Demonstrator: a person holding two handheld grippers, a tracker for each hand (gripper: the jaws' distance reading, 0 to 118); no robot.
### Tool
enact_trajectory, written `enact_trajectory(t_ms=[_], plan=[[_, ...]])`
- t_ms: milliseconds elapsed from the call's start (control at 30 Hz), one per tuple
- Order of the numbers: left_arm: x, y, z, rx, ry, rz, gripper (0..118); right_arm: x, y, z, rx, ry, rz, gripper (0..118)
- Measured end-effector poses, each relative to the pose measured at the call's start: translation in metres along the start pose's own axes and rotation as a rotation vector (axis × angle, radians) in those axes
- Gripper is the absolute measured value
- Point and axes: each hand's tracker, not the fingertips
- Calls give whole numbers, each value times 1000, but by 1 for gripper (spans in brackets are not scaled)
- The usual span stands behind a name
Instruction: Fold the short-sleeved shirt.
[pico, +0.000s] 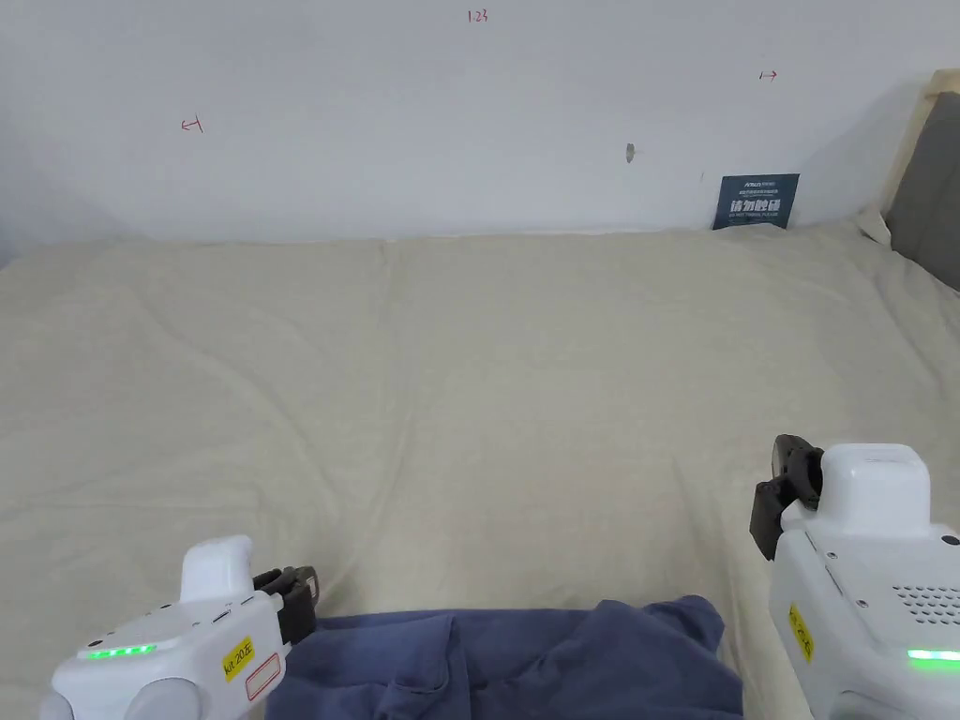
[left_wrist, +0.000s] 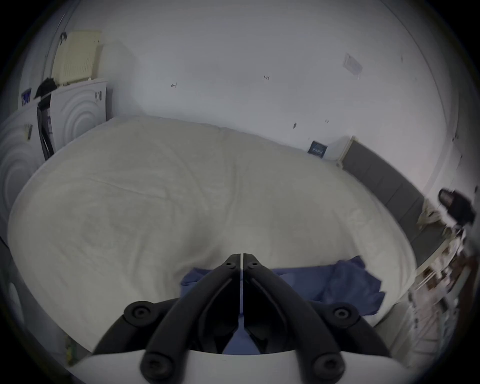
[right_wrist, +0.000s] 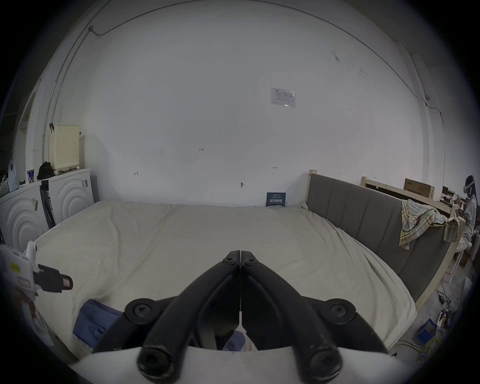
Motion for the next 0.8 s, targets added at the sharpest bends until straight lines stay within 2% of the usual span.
enact_trajectory(t_ms=[100,367,500,600,800], plan=[[1,-21,-25,-75,48,-89,2,1,-1,-1,-3,1,-7,0],[48,-80,-59,-213,-54,-241,2,7,-6,-3,-25,-19,5,0],[81,-100,-81,-315,-140,-218,2,10,-8,-4,-37,-28,6,0],[100,-118,-90,-273,-83,-266,2,12,-10,-4,-44,-34,8,0],[87,-94,-75,-281,-127,-158,2,11,-9,-3,-48,-29,13,0]])
